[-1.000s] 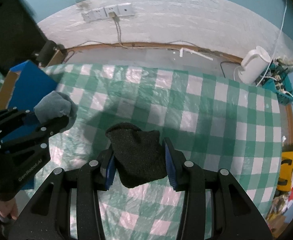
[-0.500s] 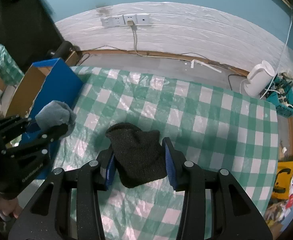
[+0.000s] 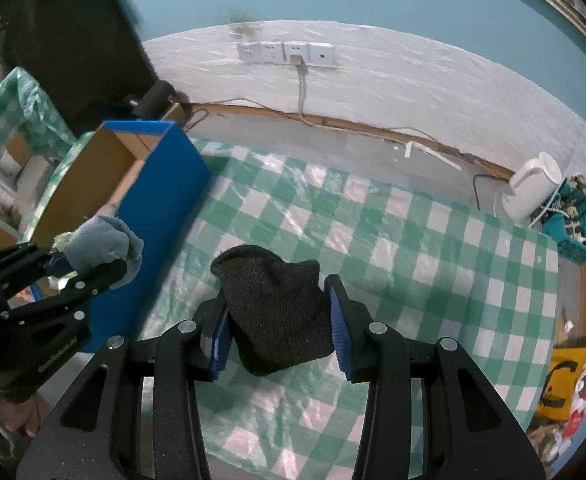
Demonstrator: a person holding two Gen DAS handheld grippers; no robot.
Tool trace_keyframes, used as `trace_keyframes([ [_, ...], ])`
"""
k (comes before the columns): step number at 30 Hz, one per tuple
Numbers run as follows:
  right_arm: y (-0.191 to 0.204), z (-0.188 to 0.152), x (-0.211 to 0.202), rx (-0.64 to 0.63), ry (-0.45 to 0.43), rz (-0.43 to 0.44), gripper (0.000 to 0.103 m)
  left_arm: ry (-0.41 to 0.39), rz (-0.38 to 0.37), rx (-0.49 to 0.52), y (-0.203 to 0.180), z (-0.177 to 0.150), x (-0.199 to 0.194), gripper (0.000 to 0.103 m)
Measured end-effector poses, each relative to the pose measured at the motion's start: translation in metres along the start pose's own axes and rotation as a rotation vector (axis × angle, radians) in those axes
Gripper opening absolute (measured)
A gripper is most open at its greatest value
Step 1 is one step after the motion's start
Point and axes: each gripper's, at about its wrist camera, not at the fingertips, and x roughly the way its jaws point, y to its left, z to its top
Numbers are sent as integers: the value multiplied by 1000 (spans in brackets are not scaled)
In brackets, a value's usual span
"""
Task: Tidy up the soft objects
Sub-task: 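Carry the black sock with the right tool while the left tool carries the grey sock to the box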
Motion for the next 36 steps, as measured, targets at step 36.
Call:
trace_keyframes([
  [36,187,47,33,-272,11,134,41,23,83,-296,173,-57,-3,25],
])
